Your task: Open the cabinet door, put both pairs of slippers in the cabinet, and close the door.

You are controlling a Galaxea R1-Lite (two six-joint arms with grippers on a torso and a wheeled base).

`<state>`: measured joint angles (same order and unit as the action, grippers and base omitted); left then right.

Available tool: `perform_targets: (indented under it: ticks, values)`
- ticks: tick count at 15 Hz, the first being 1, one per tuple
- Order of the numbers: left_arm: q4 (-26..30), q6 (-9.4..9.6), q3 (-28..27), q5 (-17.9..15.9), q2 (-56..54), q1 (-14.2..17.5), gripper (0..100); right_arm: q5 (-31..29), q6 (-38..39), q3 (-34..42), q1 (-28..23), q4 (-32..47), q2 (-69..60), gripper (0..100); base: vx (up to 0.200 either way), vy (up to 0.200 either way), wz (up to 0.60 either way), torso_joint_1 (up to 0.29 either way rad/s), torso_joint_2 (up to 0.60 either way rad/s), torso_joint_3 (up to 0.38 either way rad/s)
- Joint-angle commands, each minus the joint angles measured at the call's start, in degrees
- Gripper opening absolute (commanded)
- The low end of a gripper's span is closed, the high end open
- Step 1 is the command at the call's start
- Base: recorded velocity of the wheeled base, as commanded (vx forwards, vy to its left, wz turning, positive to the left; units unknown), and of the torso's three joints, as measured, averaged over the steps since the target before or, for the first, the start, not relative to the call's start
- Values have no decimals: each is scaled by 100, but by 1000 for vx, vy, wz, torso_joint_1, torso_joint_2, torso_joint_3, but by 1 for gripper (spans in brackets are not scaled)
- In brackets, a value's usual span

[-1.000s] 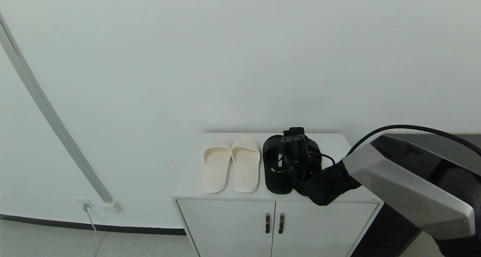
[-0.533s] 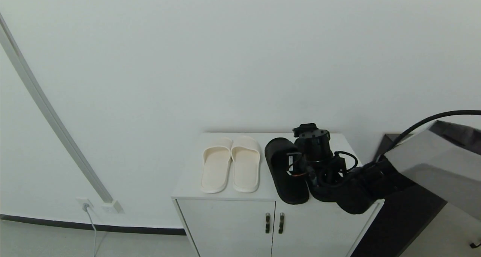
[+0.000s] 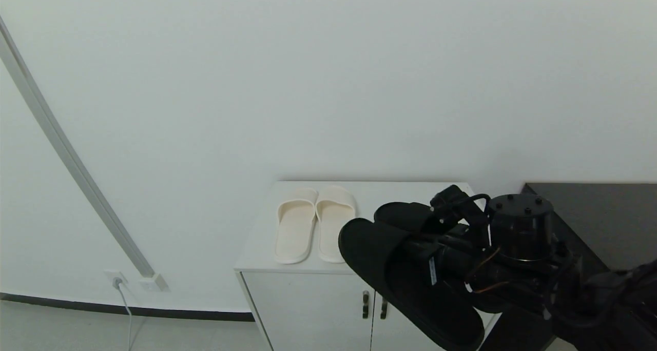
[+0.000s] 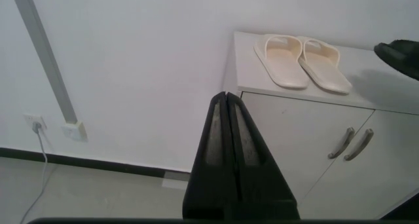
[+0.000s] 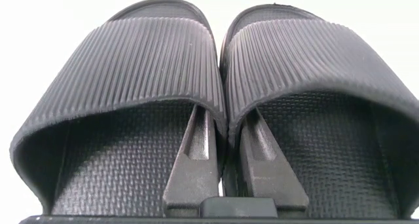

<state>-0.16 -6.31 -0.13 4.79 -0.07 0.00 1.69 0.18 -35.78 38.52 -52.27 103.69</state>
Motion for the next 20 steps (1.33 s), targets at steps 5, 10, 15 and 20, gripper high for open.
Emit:
perform_targets:
  ticks: [5, 10, 15, 20]
  values:
    - [-2, -1, 5, 4, 7, 0, 0, 358, 8, 431, 41, -11, -394, 0, -40, 0, 0, 0, 1, 1]
    - [-2, -1, 5, 4, 7, 0, 0, 446, -9, 537, 41, -29, -394, 0, -200, 0, 0, 0, 2, 3]
    - [-2, -1, 5, -4, 7, 0, 0, 499, -45, 660, 85, -37, -411, 0, 0, 0, 0, 0, 0, 0]
    - [-2, -1, 5, 4, 7, 0, 0, 499, -45, 651, 85, -55, -411, 0, 0, 0, 0, 0, 0, 0]
